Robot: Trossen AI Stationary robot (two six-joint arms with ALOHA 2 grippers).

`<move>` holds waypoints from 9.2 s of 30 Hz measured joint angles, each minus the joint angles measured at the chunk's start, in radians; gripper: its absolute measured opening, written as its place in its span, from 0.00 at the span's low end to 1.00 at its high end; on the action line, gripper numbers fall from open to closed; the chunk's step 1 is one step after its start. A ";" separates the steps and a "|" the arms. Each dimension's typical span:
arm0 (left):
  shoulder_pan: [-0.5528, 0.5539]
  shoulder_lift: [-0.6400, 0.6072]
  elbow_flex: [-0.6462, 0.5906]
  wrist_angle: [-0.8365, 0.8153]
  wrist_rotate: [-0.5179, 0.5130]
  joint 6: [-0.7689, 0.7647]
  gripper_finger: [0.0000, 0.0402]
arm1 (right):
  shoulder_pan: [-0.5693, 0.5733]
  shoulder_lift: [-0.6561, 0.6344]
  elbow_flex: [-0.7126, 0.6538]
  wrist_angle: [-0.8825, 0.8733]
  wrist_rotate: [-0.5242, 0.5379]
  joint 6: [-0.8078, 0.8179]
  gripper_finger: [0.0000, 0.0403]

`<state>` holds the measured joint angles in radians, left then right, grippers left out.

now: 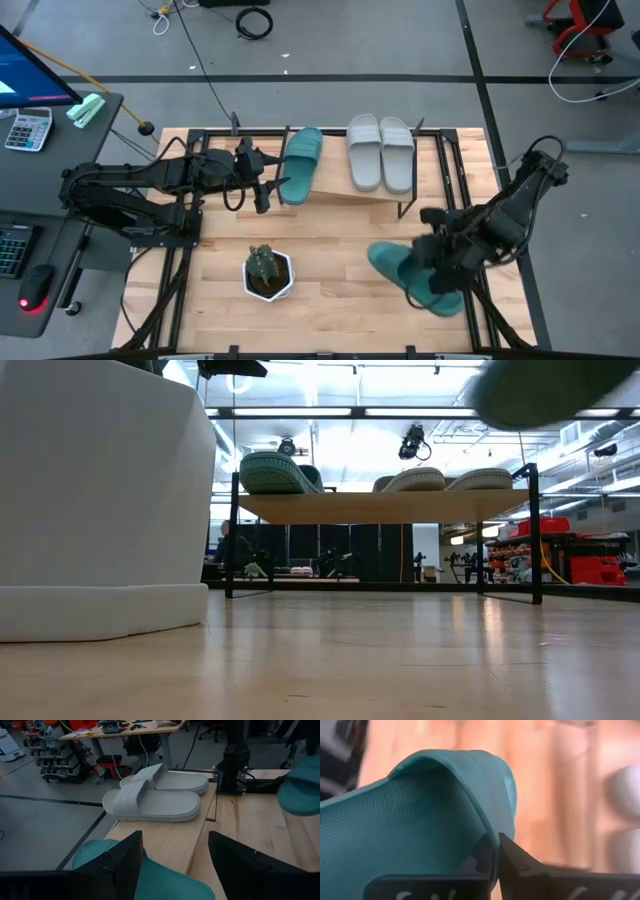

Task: Pick and place slides into the shelf
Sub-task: Put the green slide on the shelf

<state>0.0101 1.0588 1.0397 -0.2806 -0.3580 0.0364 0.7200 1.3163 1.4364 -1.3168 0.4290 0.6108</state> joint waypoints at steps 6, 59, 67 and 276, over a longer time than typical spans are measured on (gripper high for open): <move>0.000 0.000 0.000 0.000 0.000 0.000 0.58 | -0.173 0.000 0.077 0.013 0.138 -0.091 0.02; 0.000 0.000 0.000 -0.010 -0.008 0.002 0.58 | -0.863 0.371 0.024 0.759 0.391 -0.232 0.02; 0.000 0.001 0.000 -0.032 -0.008 0.002 0.57 | -0.864 0.367 -0.002 0.714 0.401 -0.229 0.02; 0.415 0.002 0.000 0.229 0.191 -0.079 0.58 | -1.651 0.891 0.549 0.615 -1.588 -0.730 0.28</move>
<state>0.4248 1.0603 1.0401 -0.0515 -0.1667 -0.0421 -0.9314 2.2070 1.9854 -0.7021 -1.1589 -0.1193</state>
